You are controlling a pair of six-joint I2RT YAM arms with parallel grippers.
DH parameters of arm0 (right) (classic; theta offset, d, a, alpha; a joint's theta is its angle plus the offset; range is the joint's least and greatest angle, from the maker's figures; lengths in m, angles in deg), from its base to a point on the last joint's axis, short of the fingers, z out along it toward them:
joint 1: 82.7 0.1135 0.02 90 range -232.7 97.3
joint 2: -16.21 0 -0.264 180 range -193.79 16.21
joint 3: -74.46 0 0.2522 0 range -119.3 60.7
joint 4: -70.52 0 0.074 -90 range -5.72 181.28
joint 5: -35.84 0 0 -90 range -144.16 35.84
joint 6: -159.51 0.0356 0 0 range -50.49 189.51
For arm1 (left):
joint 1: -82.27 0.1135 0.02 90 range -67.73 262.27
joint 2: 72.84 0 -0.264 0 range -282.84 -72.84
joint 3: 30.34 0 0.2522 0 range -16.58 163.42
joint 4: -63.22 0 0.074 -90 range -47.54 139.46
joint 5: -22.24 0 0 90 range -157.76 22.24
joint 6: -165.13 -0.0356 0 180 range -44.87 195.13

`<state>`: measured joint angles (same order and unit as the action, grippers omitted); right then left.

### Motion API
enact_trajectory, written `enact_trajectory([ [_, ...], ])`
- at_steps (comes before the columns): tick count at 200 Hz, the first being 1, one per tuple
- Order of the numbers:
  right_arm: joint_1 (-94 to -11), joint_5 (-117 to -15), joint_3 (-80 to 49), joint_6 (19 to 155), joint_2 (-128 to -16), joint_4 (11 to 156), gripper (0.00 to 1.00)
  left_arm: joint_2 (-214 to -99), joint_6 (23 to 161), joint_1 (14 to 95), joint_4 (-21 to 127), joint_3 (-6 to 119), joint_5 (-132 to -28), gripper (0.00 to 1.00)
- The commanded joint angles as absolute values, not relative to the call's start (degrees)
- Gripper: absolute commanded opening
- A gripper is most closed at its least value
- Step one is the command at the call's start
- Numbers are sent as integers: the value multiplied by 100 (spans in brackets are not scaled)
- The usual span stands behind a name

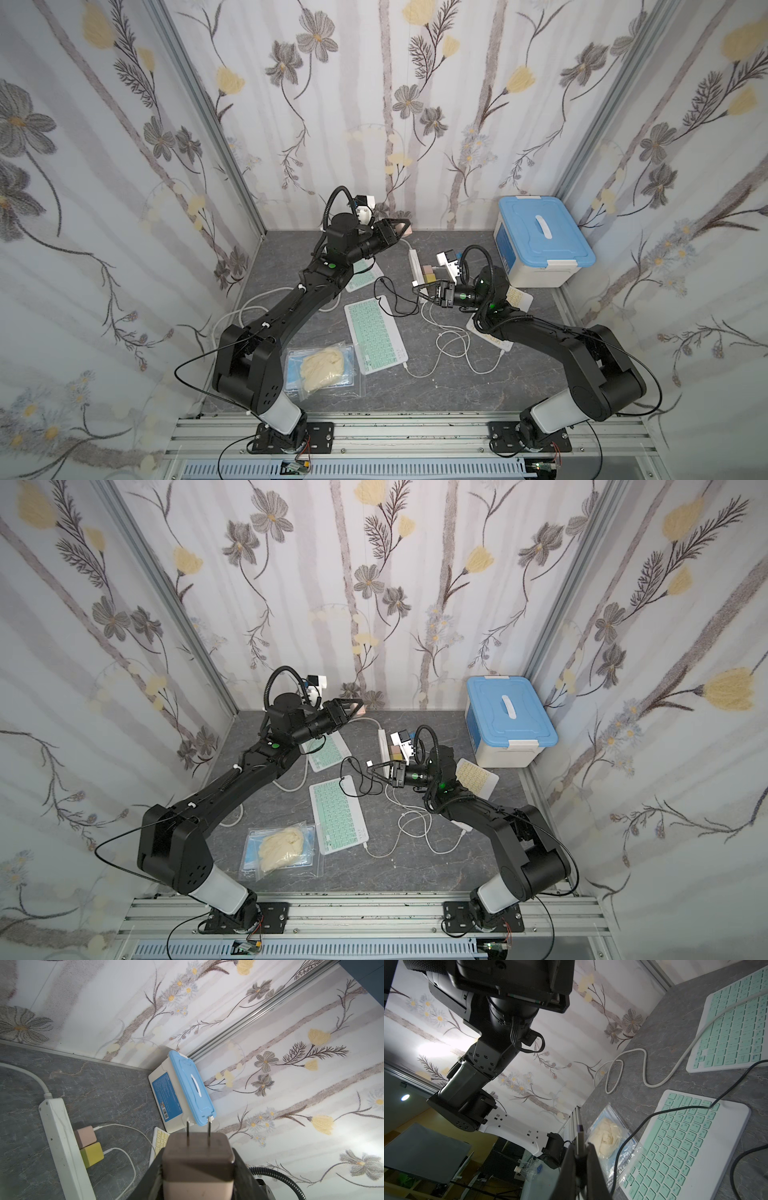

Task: Unplug the wireless keyboard
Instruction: Remove the power cord from the plug, then place the plug at the center of the board.

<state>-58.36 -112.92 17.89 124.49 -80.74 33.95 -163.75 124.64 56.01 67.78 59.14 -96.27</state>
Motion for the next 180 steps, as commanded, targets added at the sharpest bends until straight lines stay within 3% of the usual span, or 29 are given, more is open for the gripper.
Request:
enact_trajectory([
  [1, -5848, -11321, 1700, 12240, -8099, 3513, 0, -16256, 12378, 5616, 6899, 5882, -9570, 0],
  [48, -6015, -11107, 1601, 11338, -7815, 4761, 0, -15728, 11232, 5798, 4653, 5943, -8561, 0],
  [100, -6857, -10834, 1722, 10500, -7059, 5911, 0, -15448, 10323, 6107, 2282, 5690, -6860, 0],
  [141, -7213, -10680, 1981, 10275, -6808, 6122, 0, -15892, 10217, 6574, 1715, 5405, -6030, 0],
  [180, -7224, -10728, 2170, 10223, -6859, 6092, 0, -17090, 9809, 7223, 1271, 6157, -5494, 0],
])
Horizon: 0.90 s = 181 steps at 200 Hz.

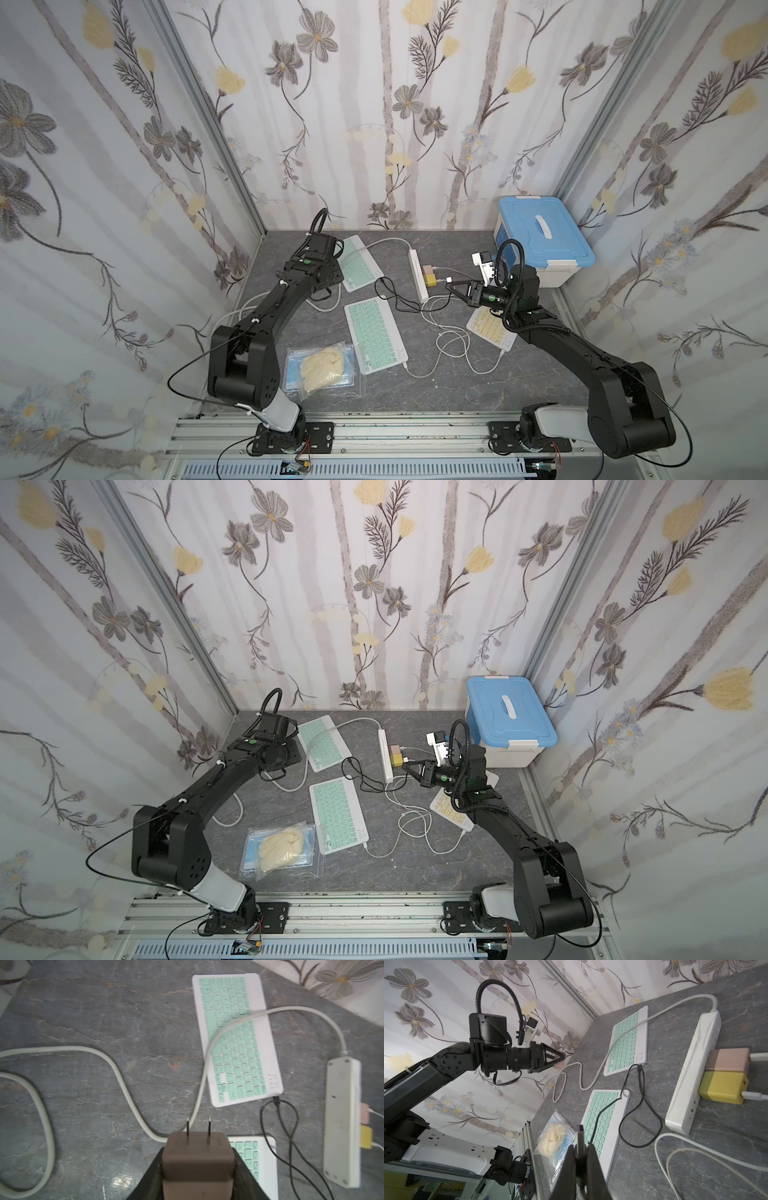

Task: Unplug the wireless keyboard
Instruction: Place the plug at the center of the board.

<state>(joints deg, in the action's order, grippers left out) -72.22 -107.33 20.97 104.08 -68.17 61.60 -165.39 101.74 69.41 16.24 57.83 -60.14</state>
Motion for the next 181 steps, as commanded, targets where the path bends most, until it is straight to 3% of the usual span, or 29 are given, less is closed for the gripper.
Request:
enact_trajectory([
  [1, -7224, -10731, 2169, 10226, -6860, 6091, 0, -17122, 9808, 7237, 1271, 6174, -5493, 0],
  [66, -7224, -10746, 2341, 10185, -6851, 6090, 0, -19120, 9631, 7770, 858, 7812, -5676, 0],
  [181, -7206, -10868, 2160, 10363, -7253, 5919, 0, -20698, 9867, 8078, 409, 9387, -6301, 0],
])
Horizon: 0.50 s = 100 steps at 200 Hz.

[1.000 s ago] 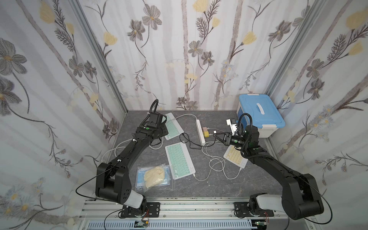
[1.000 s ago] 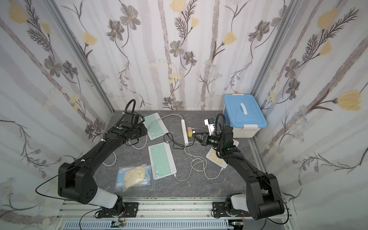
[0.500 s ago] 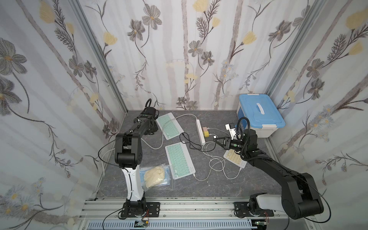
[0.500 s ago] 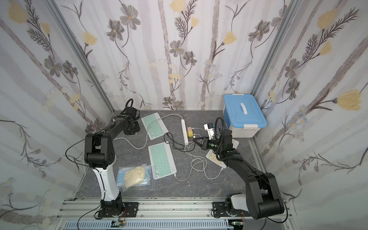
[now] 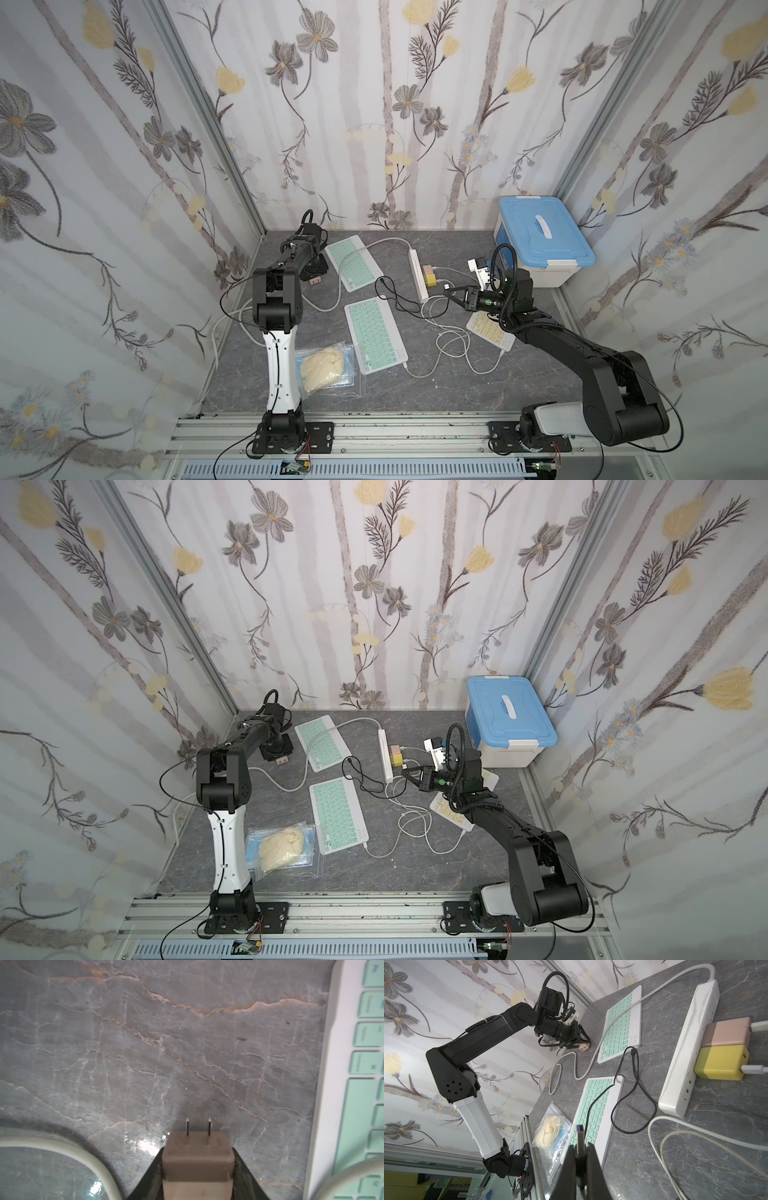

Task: Unplug the wireless keyboard
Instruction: Place the plug at the center of the board.

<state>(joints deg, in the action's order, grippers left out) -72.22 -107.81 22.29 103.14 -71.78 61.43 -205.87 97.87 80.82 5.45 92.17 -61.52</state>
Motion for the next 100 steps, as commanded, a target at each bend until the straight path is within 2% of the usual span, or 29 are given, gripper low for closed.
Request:
enact_trajectory([
  [1, -7206, -10867, 2160, 10367, -7259, 5916, 0, -20706, 9872, 8078, 414, 9393, -6306, 0],
  [39, -7154, -10906, 2084, 10461, -7385, 5839, 0, -21116, 9939, 8082, 188, 9992, -6231, 4],
  [73, -7079, -10895, 2064, 10470, -7437, 5852, 0, -21364, 9926, 8078, 234, 10350, -6398, 20],
  [100, -6996, -10861, 2046, 10494, -7460, 5849, 0, -21219, 9998, 8069, 346, 10232, -6457, 42],
])
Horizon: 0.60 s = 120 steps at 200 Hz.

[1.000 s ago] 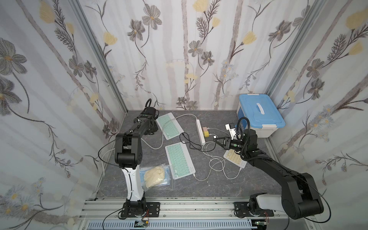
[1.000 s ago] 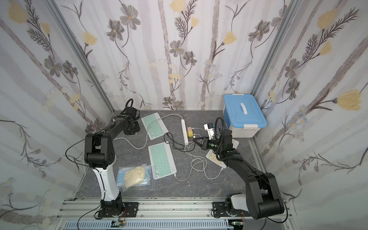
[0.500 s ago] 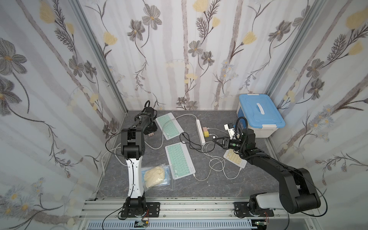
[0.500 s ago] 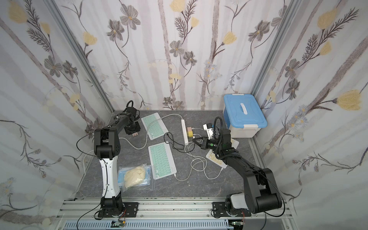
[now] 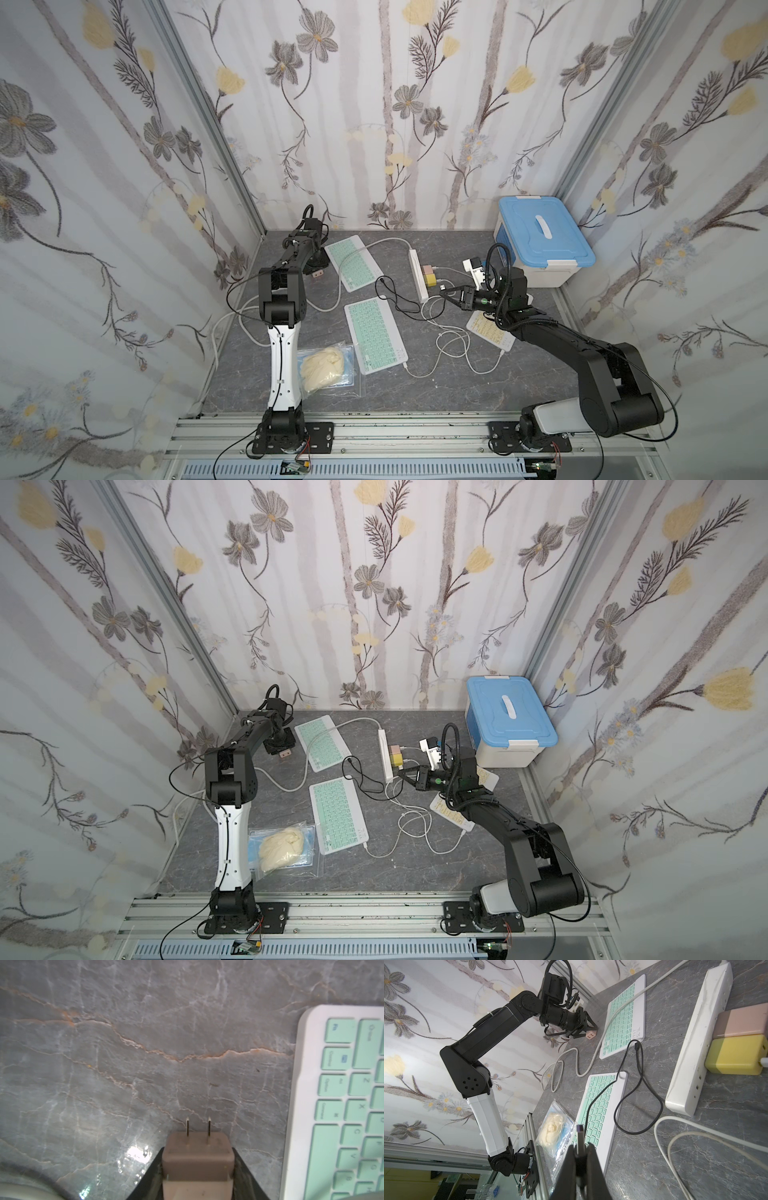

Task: Unplug the wireless keyboard
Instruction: Place the plug at the center of the board.

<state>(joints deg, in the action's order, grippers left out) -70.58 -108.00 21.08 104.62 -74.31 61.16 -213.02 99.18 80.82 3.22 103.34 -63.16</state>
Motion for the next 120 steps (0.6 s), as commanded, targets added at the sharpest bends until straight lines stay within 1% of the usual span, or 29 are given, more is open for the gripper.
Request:
enact_trajectory([
  [1, -6991, -10859, 2050, 10498, -7459, 5846, 0, -21199, 10004, 8069, 361, 10215, -6458, 43],
  [15, -6962, -10823, 2028, 10502, -7484, 5853, 0, -20969, 9991, 8071, 544, 9974, -6520, 56],
  [26, -6952, -10829, 1997, 10508, -7476, 5877, 0, -20792, 9960, 8069, 610, 9864, -6534, 63],
  [68, -6882, -10806, 1886, 10495, -7663, 5942, 0, -20088, 9839, 8073, 720, 9587, -6598, 78],
  [90, -6856, -10795, 1655, 10511, -7702, 5958, 0, -19495, 9906, 8012, 953, 9104, -6816, 79],
  [120, -6848, -10770, 1567, 10532, -7805, 5958, 0, -18435, 9954, 7554, 1700, 7756, -7469, 79],
])
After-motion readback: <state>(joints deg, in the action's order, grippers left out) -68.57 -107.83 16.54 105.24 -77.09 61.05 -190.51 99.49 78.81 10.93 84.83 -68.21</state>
